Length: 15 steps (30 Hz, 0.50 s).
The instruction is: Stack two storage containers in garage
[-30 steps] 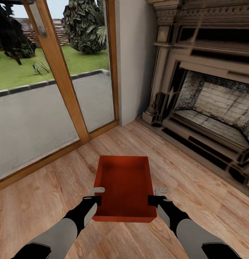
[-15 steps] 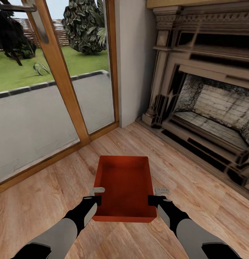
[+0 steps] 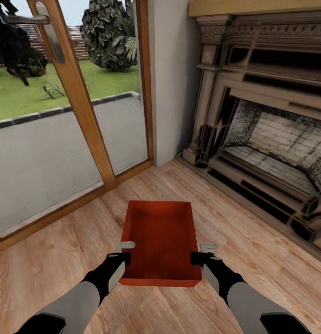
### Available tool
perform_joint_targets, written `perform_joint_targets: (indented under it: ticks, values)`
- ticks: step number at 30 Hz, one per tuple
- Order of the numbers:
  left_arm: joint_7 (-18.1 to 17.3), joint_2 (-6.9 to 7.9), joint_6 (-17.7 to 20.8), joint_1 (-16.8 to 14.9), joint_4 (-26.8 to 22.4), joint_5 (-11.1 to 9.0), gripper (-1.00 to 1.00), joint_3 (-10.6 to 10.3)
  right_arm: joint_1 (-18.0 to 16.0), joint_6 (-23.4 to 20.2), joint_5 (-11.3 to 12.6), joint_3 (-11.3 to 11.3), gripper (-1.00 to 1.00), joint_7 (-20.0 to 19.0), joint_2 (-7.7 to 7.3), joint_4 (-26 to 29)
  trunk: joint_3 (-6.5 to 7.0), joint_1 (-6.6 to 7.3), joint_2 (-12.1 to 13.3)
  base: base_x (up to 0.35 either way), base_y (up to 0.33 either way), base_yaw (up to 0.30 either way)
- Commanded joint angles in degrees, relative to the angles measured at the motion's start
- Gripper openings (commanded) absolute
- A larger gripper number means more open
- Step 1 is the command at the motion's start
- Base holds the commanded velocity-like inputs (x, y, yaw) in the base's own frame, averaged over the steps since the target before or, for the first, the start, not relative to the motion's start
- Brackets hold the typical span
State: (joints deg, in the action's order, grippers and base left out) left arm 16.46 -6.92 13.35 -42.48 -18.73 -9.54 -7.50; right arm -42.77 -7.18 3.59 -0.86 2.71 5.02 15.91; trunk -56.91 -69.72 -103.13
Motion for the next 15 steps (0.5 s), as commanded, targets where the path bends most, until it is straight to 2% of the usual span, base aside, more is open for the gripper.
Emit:
perform_joint_targets:
  ticks: [1,15]
  values:
    - [0.4,0.04,0.3,0.0,0.1,-2.8,-1.0,-1.6,0.0,-0.3,-0.4,0.3,-1.0,0.0,-0.01,0.4,0.14,0.23,0.4,0.0,0.0,0.0]
    - [0.4,0.03,0.3,0.0,0.1,-2.8,-1.0,-1.6,0.0,-0.4,-0.3,0.3,-1.0,0.0,-0.01,0.4,2.66,3.31,6.0,0.0,0.0,0.0]
